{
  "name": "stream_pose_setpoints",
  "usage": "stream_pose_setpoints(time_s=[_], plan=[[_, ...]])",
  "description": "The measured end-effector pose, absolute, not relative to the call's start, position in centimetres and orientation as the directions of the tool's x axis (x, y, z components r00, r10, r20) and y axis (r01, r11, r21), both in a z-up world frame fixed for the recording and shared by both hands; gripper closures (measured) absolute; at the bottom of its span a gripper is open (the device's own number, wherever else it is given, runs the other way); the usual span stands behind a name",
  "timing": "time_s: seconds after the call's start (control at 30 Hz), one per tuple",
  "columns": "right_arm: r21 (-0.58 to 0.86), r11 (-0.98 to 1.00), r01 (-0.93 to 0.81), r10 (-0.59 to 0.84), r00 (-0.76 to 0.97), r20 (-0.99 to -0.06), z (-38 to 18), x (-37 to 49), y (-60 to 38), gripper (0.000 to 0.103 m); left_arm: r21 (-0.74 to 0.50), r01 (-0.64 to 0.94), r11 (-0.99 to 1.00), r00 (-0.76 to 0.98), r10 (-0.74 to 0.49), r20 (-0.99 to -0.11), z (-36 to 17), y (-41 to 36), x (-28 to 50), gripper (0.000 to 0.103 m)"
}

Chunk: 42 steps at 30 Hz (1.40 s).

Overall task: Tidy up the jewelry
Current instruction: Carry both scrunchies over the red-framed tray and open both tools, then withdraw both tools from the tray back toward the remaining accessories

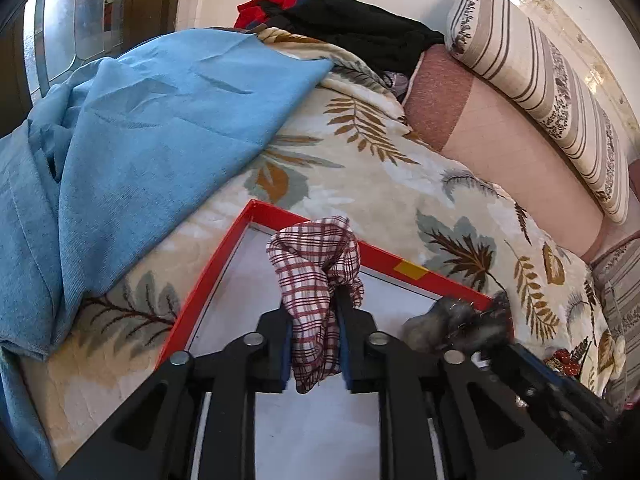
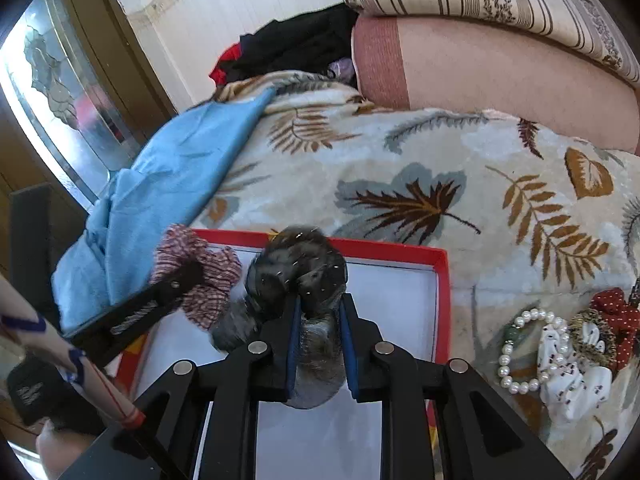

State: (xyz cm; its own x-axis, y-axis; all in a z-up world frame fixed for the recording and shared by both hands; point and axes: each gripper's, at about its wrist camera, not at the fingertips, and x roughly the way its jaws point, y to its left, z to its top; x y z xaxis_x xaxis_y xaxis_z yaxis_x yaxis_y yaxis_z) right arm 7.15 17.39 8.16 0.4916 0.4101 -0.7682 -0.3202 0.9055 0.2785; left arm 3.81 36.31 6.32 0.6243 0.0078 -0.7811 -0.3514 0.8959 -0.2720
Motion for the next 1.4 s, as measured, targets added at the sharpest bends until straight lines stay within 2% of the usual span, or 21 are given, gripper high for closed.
stream_pose_setpoints(time_s=[0.07, 0.17, 0.2, 0.27, 0.3, 0.63, 0.73, 1.0, 1.07, 1.23, 1.3, 1.4], plan=[[0.273, 0.909, -0.315, 0.402, 0.488, -0.775, 7.5, 7.6, 17.7, 0.081, -0.272, -0.360, 0.893, 0.622, 0.013, -0.783, 6.3, 36.5, 3.7, 0.073], [0.271, 0.913, -0.306, 0.394, 0.482, -0.783, 7.0, 8.1, 17.7, 0.081, -0.276, -0.364, 0.890, 0.626, 0.014, -0.779, 6.4, 36.6, 3.6, 0.071], [0.274, 0.912, -0.306, 0.397, 0.483, -0.780, 7.0, 8.1, 17.7, 0.081, -0.279, -0.363, 0.889, 0.630, 0.014, -0.777, 6.6, 36.6, 3.5, 0.065], [0.267, 0.913, -0.310, 0.394, 0.493, -0.776, 7.3, 7.9, 17.5, 0.069, -0.282, -0.363, 0.888, 0.641, 0.018, -0.767, 6.8, 36.6, 3.4, 0.054], [0.262, 0.914, -0.310, 0.392, 0.501, -0.772, 7.6, 7.8, 17.4, 0.066, -0.282, -0.365, 0.887, 0.648, 0.024, -0.761, 7.1, 36.6, 3.3, 0.051], [0.296, 0.896, -0.332, 0.434, 0.511, -0.742, 10.2, 5.0, 13.7, 0.064, -0.308, -0.328, 0.893, 0.718, 0.024, -0.696, 9.2, 35.5, 2.7, 0.051], [0.262, 0.911, -0.318, 0.400, 0.526, -0.751, 10.4, 3.7, 11.2, 0.058, -0.295, -0.310, 0.904, 0.735, 0.031, -0.677, 9.8, 34.6, 2.5, 0.051], [0.187, 0.956, -0.226, 0.288, 0.605, -0.742, 11.7, -0.2, 3.2, 0.054, -0.261, -0.267, 0.928, 0.769, 0.042, -0.638, 10.8, 31.0, 1.7, 0.051], [0.150, 0.967, -0.206, 0.248, 0.630, -0.735, 12.1, -1.2, 1.3, 0.049, -0.259, -0.247, 0.934, 0.780, 0.033, -0.625, 11.1, 29.7, 1.1, 0.051], [0.105, 0.984, -0.147, 0.178, 0.692, -0.700, 12.1, -4.1, -5.0, 0.041, -0.276, -0.146, 0.950, 0.798, -0.051, -0.601, 11.7, 24.5, -0.7, 0.046], [0.114, 0.986, -0.122, 0.167, 0.700, -0.695, 11.9, -4.9, -7.4, 0.041, -0.277, -0.094, 0.956, 0.790, -0.098, -0.605, 11.5, 21.8, -1.5, 0.042], [0.148, 0.986, -0.077, 0.159, 0.705, -0.691, 11.3, -5.7, -10.8, 0.041, -0.277, -0.024, 0.960, 0.762, -0.162, -0.627, 10.9, 18.5, -2.3, 0.042]])
